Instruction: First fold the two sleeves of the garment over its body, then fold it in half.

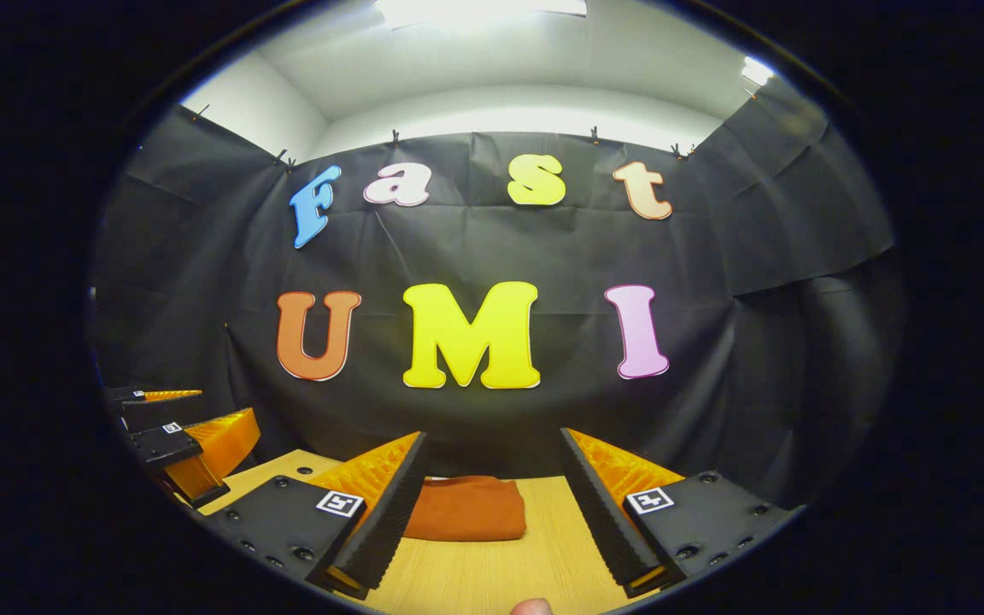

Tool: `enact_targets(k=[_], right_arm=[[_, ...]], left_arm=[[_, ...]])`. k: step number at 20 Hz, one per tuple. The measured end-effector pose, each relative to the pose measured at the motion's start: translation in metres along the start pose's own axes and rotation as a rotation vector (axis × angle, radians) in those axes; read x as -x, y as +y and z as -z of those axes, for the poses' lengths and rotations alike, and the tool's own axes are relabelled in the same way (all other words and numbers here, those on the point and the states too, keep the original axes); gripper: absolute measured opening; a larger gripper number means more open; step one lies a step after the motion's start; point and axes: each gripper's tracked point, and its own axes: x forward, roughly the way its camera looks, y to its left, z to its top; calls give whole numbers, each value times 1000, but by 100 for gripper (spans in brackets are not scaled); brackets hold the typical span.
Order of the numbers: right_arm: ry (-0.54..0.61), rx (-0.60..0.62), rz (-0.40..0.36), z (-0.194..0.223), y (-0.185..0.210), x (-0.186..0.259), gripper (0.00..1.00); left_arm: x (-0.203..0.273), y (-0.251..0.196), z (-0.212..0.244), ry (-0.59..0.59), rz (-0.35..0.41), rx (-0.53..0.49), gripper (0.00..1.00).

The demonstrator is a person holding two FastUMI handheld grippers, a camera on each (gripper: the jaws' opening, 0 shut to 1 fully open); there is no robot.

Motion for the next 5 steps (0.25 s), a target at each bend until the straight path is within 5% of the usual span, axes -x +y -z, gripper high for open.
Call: enact_targets(k=[5], right_arm=[[24, 7, -12, 11, 3, 12, 94]], left_arm=[[9, 8, 13, 53, -17, 54, 98]])
